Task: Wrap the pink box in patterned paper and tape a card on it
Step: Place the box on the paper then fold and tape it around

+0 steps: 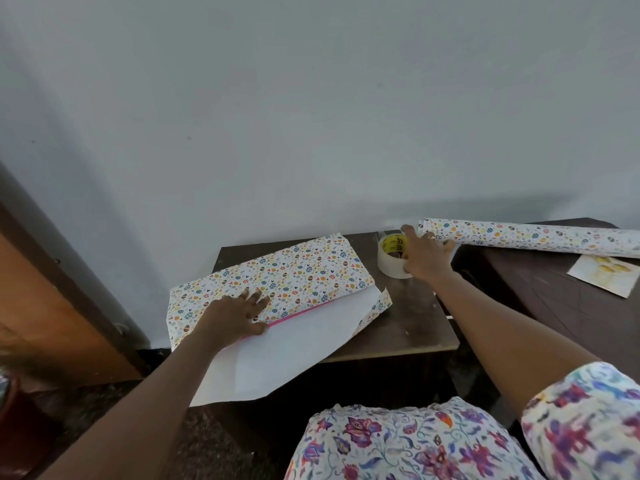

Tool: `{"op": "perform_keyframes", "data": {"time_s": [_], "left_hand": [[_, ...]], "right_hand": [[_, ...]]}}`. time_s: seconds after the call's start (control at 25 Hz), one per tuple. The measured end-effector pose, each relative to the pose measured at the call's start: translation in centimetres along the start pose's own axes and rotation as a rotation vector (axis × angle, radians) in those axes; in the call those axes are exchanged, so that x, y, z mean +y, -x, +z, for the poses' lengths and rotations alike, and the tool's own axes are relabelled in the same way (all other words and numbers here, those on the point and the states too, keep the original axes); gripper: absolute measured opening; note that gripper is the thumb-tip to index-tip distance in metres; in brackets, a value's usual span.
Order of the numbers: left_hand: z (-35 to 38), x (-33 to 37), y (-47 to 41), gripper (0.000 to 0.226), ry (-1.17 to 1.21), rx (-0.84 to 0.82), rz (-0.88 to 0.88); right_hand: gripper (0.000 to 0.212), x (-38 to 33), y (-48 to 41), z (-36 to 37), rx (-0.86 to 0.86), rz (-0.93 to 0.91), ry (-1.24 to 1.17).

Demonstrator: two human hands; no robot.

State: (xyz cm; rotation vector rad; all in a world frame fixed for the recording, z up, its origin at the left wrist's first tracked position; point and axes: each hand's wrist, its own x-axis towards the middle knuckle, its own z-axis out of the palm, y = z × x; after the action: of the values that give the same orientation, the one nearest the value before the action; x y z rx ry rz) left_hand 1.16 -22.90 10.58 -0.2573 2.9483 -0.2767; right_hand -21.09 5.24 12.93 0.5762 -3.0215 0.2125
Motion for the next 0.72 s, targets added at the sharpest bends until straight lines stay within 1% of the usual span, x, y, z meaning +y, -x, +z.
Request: {"op": "perform_keyframes", "data": {"time_s": [0.08, 0.16, 0.32, 0.4, 0.48, 0.52, 0.6, 0.64, 0.72], "left_hand": [[-0.1, 0.2, 0.1, 0.062, 0.016, -0.009, -0.008], [-0.6, 0.4, 0.2, 0.062, 0.01, -0.025, 0.003], [-1.0, 0.6, -0.1, 0.063, -0.065, 0.017, 0.105], [-1.0, 0.9, 0.0, 0.062, -0.051, 0.036, 0.131], [-0.8, 0.8, 0.3, 0.059, 0.007, 0.061, 0.133], [-0.6, 0.5, 0.4, 0.057, 0.03, 0.095, 0.146], [-0.5, 0.1, 0.1, 0.054, 0.102, 0.261, 0.187], [-0.6, 0.1, -0.3, 0.061, 0.118, 0.33, 0.185], [-1.3, 0.6, -1.3, 0.078, 0.109, 0.404, 0.169]], "right_hand": [[0.07, 0.7, 0.3, 0.1, -0.023, -0.036, -0.124], [0.059, 0.8, 0.9, 0.4, 0.039, -0.039, -0.193], [0.029, -0.3, 1.8, 2.2, 0.289, -0.033, -0.111], [0.017, -0.6, 1.7, 3.2, 0.432, -0.09, -0.087], [0.011, -0.4, 1.6, 4.2, 0.547, -0.159, -0.14], [0.008, -0.4, 1.7, 4.5, 0.561, -0.172, -0.219], [0.003, -0.4, 1.9, 5.2, 0.582, -0.171, -0.337], [0.004, -0.4, 2.1, 5.5, 0.598, -0.183, -0.345], [0.006, -0.3, 2.6, 5.9, 0.607, -0.234, -0.308]]}}
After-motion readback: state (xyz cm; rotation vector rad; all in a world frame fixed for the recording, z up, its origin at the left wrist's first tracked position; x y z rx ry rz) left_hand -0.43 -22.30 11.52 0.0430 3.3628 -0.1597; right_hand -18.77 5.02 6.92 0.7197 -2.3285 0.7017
